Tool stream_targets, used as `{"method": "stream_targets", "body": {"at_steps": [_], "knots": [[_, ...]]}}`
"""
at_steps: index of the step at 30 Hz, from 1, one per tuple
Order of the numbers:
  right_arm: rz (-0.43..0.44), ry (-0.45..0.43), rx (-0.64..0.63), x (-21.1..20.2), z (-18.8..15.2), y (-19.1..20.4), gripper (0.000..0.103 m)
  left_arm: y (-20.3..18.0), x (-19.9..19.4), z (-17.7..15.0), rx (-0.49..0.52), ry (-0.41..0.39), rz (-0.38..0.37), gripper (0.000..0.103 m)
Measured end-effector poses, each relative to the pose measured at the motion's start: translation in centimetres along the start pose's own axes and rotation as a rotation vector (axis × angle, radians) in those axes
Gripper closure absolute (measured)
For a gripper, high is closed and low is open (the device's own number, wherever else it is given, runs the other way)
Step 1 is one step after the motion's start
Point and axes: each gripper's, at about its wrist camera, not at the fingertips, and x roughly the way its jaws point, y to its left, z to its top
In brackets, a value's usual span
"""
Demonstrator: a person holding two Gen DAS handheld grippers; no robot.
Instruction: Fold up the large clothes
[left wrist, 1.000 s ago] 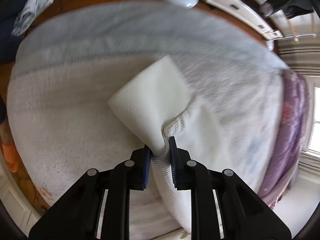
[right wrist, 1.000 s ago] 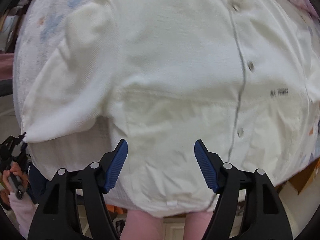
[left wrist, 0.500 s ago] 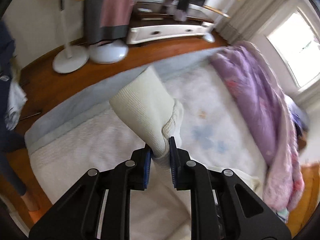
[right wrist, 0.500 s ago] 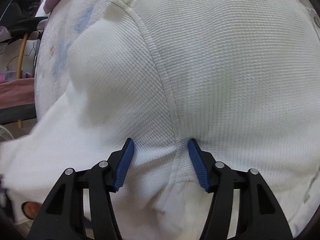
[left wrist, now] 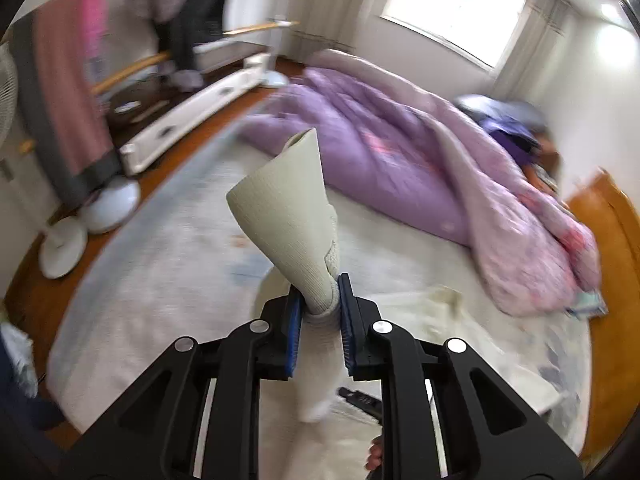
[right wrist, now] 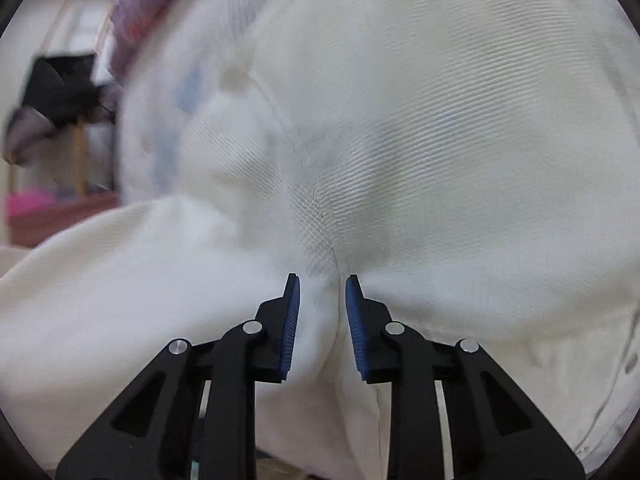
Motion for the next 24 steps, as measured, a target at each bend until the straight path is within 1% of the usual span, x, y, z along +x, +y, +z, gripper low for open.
{"method": "stream_targets", "body": {"at_steps": [2,3,4,5,6,7,9,10,11,12,13,14,15,16,17,18,19,20,21,22,23,24], "knots": [[0.03,-0.03,0.03,-3.9,-0.6,-2.1,0.072,-4.2,1.2,-0.3,0.065,0.033,-0.045,0.086],[0.052,-0.045,0.052,-5.5,-1.1,-3.4,0.065,-5.5,1.5,-0.5,0.084,0.044,-0.057,0.086],[0.071,-0.074,0.075,-7.9,-1.7,-5.1,0.064,-7.9,2.1,-0.9,0.112,0.056,-0.08,0.086],[0.066,-0.098,0.085,-9.6,-2.5,-6.5,0.063,-10.2,2.6,-1.5,0.134,0.065,-0.109,0.086],[0.04,-0.13,0.094,-12.1,-2.9,-8.4,0.061,-12.7,3.1,-2.6,0.156,0.071,-0.15,0.086],[0.018,-0.151,0.101,-13.7,-2.9,-9.5,0.058,-14.5,3.8,-3.7,0.173,0.076,-0.186,0.086],[-0.032,-0.212,0.138,-17.7,-4.3,-13.7,0.055,-18.1,5.6,-5.4,0.192,0.108,-0.236,0.085],[-0.062,-0.242,0.178,-20.1,-5.1,-16.4,0.055,-20.9,7.6,-6.8,0.202,0.147,-0.285,0.085],[-0.08,-0.259,0.208,-20.9,-5.6,-17.5,0.055,-22.3,8.6,-8.4,0.212,0.177,-0.308,0.085],[-0.096,-0.282,0.249,-22.2,-6.2,-19.3,0.055,-24.5,10.1,-10.0,0.232,0.219,-0.325,0.085],[-0.104,-0.318,0.302,-24.3,-7.1,-21.8,0.054,-26.6,12.1,-12.0,0.255,0.267,-0.348,0.085],[-0.086,-0.352,0.347,-25.8,-7.8,-24.0,0.051,-28.3,14.2,-14.1,0.266,0.322,-0.376,0.085],[-0.06,-0.378,0.384,-26.4,-8.3,-25.5,0.043,-29.4,15.8,-15.9,0.272,0.374,-0.397,0.084],[-0.033,-0.406,0.44,-27.4,-9.0,-27.7,0.04,-31.1,18.7,-18.6,0.283,0.468,-0.428,0.084],[-0.053,-0.411,0.533,-28.0,-10.0,-30.7,0.04,-32.4,21.0,-21.2,0.303,0.553,-0.426,0.084],[-0.064,-0.39,0.591,-27.9,-10.5,-32.5,0.04,-33.4,22.3,-23.5,0.326,0.613,-0.404,0.083],[-0.063,-0.36,0.642,-27.8,-10.9,-34.3,0.038,-34.0,24.1,-26.0,0.359,0.7,-0.358,0.083],[-0.071,-0.336,0.689,-27.8,-11.3,-35.6,0.035,-34.0,25.2,-27.7,0.382,0.767,-0.316,0.083],[-0.09,-0.321,0.737,-27.7,-11.3,-36.3,0.028,-33.5,25.9,-28.8,0.384,0.821,-0.298,0.083],[-0.098,-0.333,0.778,-27.9,-11.6,-37.0,0.023,-32.3,26.1,-29.6,0.354,0.86,-0.31,0.076],[-0.094,-0.35,0.793,-28.4,-11.7,-37.5,0.02,-30.9,25.8,-29.8,0.304,0.866,-0.334,0.066],[-0.098,-0.359,0.799,-28.7,-11.6,-37.7,0.013,-28.6,25.4,-29.6,0.238,0.855,-0.333,0.037]]}}
